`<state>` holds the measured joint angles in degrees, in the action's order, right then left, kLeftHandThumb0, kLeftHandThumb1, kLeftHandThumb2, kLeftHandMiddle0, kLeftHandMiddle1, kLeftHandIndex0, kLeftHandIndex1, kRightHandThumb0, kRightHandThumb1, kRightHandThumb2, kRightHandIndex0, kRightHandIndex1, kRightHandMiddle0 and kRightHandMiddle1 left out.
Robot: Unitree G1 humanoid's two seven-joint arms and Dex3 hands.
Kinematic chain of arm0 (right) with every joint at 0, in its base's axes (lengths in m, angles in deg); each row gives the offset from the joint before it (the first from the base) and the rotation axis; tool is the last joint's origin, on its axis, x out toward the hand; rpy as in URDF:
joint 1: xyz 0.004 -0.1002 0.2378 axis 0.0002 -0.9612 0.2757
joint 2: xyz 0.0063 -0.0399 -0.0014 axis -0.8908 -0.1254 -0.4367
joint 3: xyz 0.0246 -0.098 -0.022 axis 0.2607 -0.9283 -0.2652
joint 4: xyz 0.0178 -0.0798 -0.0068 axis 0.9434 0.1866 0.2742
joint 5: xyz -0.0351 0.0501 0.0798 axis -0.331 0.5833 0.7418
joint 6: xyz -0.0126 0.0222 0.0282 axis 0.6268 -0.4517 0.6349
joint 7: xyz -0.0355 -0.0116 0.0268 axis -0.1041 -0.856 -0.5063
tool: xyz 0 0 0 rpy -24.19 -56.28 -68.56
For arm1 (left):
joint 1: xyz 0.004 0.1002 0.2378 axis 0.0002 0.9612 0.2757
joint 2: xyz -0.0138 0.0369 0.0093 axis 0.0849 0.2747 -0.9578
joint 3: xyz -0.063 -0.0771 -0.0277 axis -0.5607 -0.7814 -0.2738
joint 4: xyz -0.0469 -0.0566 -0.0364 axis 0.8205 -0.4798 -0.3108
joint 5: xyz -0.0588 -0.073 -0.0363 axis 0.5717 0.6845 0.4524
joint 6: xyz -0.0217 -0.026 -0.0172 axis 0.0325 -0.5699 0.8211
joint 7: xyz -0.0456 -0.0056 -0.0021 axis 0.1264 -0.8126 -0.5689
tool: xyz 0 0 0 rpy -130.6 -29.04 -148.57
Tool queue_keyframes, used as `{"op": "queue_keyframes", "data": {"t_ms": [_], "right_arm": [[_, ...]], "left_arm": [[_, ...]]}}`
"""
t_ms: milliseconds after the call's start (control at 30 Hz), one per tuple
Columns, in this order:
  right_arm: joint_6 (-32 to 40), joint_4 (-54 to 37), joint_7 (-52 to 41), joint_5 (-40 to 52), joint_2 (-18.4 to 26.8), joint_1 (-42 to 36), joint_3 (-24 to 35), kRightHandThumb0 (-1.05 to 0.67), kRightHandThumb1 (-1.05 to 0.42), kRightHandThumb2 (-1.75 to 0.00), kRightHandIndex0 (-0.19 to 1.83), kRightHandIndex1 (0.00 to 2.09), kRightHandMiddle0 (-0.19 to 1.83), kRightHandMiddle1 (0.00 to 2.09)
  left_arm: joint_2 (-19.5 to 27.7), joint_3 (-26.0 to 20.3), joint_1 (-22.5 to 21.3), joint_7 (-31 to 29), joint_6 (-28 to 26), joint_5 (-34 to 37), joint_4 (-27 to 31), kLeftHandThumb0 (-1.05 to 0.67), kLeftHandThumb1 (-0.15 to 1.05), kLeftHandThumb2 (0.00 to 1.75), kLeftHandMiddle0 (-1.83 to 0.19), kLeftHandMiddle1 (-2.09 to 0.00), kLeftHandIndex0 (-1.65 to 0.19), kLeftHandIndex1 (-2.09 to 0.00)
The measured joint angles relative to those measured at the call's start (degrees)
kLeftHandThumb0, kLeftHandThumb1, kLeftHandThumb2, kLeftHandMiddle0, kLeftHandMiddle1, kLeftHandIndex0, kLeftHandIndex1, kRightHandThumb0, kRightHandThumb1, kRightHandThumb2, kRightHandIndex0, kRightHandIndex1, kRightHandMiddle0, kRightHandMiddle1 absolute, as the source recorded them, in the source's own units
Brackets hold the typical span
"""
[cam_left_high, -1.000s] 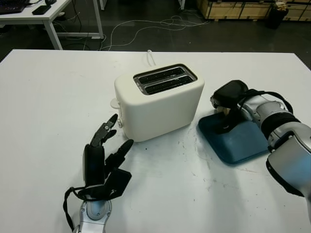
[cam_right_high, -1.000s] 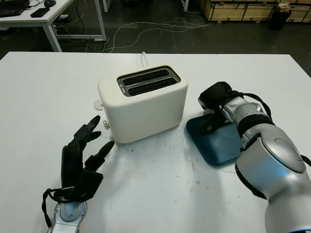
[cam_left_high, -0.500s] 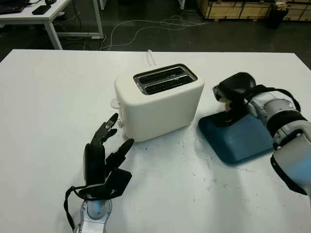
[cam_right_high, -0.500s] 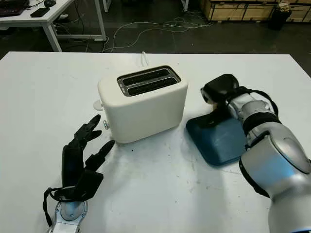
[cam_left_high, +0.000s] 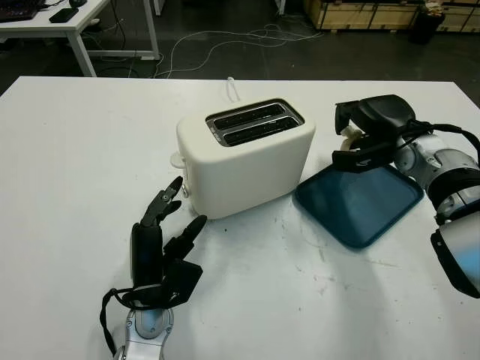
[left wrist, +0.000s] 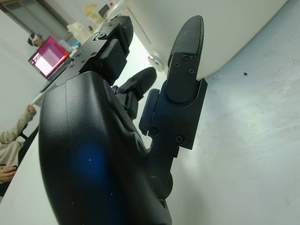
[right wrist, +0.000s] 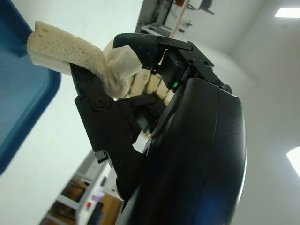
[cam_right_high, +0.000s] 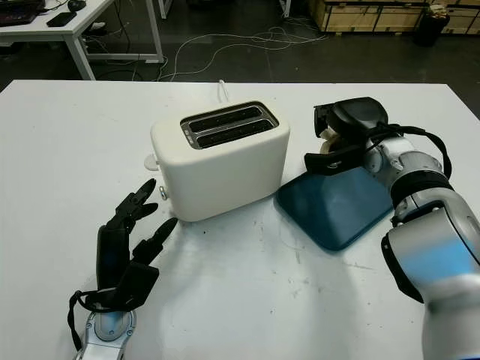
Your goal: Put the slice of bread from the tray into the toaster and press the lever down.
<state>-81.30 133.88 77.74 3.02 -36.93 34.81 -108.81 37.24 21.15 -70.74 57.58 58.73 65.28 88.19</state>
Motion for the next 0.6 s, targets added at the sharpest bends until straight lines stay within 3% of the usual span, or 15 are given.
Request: {"op": "queue_keyframes", "data": {"t_ms": [600], "right_arm": [[-2.70, -1.53, -6.75, 7.60, 1.75, 0.17, 9.00, -0.19, -0.89, -0.01, 0.88, 1.75, 0.71, 1.75]], "left_arm": [[0.16, 0.07, -0.61, -0.03, -0.01, 0.12, -0.64, -0.59, 0.92, 0.18, -0.32, -0.85, -0.53, -0.01]]}}
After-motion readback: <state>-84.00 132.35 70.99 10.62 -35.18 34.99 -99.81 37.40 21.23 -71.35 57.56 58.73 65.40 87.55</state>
